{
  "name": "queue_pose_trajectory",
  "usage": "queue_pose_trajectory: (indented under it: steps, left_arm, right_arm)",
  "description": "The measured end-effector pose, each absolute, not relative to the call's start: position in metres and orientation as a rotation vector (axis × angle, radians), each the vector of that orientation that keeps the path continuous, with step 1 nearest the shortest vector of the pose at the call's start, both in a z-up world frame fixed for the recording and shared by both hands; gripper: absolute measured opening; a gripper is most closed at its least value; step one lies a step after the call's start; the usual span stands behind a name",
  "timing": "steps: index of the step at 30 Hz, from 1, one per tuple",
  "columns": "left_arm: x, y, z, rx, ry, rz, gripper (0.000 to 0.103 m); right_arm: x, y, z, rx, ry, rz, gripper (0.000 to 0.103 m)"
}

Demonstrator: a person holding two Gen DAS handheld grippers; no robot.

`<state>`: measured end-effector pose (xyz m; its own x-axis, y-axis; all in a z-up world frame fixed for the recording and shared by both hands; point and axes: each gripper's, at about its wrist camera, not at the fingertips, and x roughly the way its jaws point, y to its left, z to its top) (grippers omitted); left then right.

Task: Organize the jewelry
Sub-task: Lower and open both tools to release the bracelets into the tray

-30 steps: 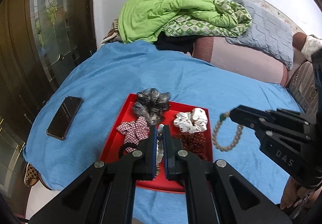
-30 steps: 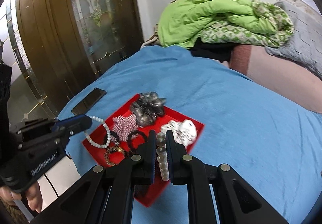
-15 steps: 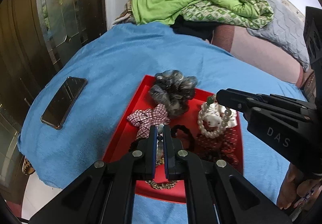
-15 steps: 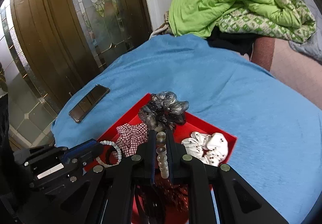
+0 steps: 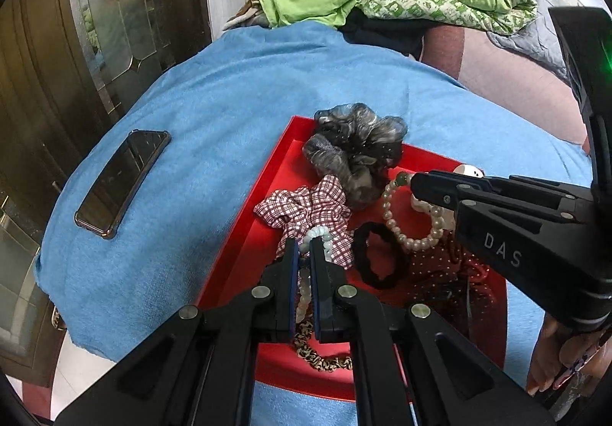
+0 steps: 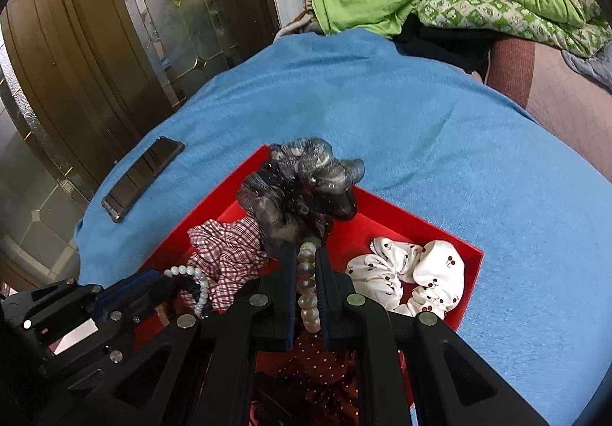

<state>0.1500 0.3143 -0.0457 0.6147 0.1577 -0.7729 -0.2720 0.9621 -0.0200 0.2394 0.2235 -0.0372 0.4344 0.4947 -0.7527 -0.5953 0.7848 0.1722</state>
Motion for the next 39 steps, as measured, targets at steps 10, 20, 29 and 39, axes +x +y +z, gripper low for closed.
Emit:
queue_pose_trajectory:
  steps: [10, 20, 29, 39]
  left_arm:
    - [0.151, 0.313, -0.051, -0.133, 0.885, 0.255, 0.005]
    - [0.149, 0.309, -0.045, -0.138, 0.870, 0.248, 0.005]
    - [0.149, 0.306, -0.039, -0.109, 0.858, 0.257, 0.005]
    - [0.151, 0.312, -0.053, -0.110, 0.890, 0.267, 0.006]
  right_arm:
    - [0.246, 0.227, -0.051, -0.130, 0.919, 0.675, 0.011]
    - [0.244, 0.229, -0.045, -0.122, 0.902, 0.689, 0.011]
    - [0.241, 0.228, -0.030, -0.110, 0.873, 0.702, 0.011]
    - [0.248, 0.230, -0.054, -0.118, 0.924, 0.688, 0.011]
